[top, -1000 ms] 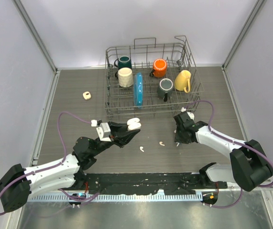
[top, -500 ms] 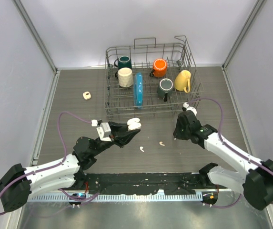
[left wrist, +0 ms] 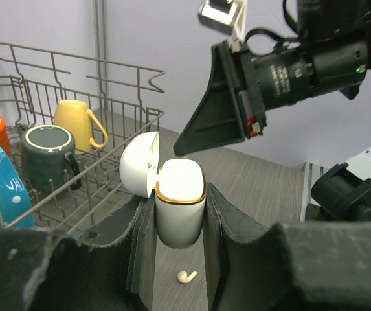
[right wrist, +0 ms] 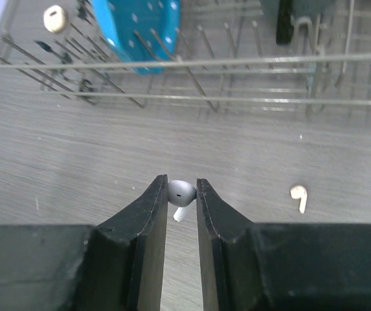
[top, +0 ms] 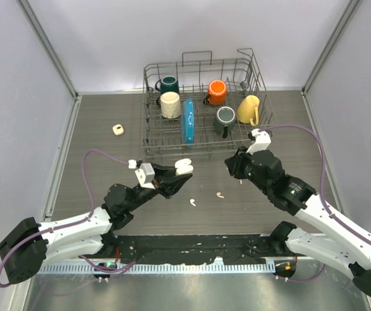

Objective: Insert the wireless bluetooth earbuds into the charging case
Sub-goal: Pick up the earbud from the center of the board, then place the earbud in the charging case.

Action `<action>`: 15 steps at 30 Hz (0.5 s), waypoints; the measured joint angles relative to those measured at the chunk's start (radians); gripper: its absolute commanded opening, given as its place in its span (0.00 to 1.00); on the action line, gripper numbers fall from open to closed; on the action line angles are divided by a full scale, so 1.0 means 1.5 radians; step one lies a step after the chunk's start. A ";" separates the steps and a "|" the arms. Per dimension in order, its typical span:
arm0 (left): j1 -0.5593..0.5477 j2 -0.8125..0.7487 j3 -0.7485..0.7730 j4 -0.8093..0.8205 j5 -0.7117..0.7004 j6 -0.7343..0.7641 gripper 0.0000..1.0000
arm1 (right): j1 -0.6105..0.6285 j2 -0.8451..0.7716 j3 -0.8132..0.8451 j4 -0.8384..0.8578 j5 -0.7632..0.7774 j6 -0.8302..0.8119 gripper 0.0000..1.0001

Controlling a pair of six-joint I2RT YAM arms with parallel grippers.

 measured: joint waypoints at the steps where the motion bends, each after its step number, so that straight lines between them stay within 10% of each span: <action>1: 0.000 0.003 0.001 0.002 -0.001 -0.001 0.00 | 0.008 -0.004 0.005 0.006 0.008 -0.004 0.06; 15: 0.000 0.047 0.013 0.022 0.013 -0.010 0.00 | 0.138 -0.030 0.065 0.129 0.067 -0.098 0.02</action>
